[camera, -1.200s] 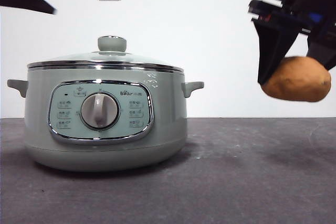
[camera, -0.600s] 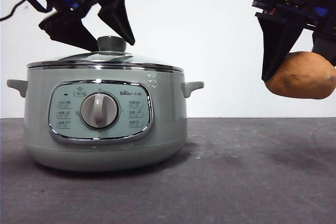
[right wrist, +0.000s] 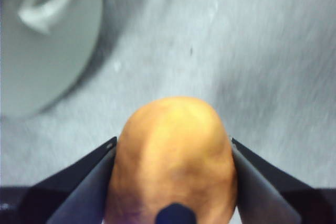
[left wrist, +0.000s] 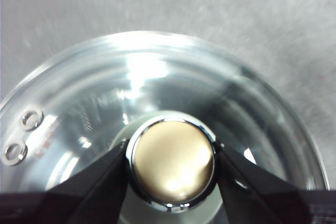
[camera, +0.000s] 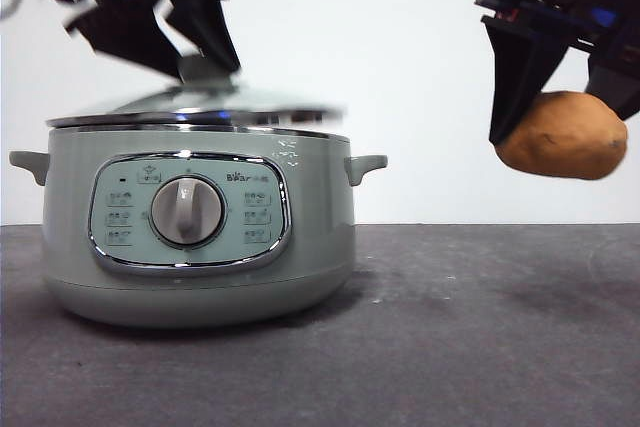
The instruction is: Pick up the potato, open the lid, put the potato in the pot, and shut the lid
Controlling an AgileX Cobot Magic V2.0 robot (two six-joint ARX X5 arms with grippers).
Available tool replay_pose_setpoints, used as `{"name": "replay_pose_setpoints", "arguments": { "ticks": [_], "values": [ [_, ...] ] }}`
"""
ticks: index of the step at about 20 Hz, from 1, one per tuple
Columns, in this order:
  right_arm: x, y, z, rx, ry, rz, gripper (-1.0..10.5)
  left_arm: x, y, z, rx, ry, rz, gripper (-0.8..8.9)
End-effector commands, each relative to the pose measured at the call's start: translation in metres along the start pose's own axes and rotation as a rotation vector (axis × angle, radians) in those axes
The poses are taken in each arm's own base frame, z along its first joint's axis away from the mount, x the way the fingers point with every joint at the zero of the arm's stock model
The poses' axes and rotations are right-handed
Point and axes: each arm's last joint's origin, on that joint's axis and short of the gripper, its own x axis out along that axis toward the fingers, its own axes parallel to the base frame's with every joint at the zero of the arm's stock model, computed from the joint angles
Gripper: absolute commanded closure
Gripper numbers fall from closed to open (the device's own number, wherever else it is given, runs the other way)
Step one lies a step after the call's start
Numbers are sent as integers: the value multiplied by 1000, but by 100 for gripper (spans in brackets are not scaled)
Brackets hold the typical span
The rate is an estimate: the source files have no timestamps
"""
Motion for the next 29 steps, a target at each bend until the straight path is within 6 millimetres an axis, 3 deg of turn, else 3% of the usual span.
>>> {"name": "replay_pose_setpoints", "arguments": {
  "ticks": [1,4,8,11,14,18,23,25,29],
  "values": [
    [-6,5,6,-10,-39,15,958,-50,-5,18,27,-179,14,822],
    [-22,20,23,-56,-124,52,959,-106,-9,15,27,-259,74,822],
    [-42,62,60,-188,-256,144,959,-170,-9,-8,6,-297,220,822],
    [-32,96,89,-276,-265,190,959,-206,-10,-24,-5,-354,271,822],
    [-3,124,117,-334,-238,212,959,-232,-10,-39,-21,-399,318,822],
    [58,152,137,-420,-172,215,959,-244,-10,-51,-27,-400,328,822],
    [132,171,128,-514,-47,207,959,-244,-10,-52,-26,-383,329,822],
    [147,174,121,-539,-6,204,958,-244,-10,-52,-26,-383,332,822],
    [153,177,117,-577,10,205,915,-244,-10,-52,-26,-383,332,822]
  ]
}}
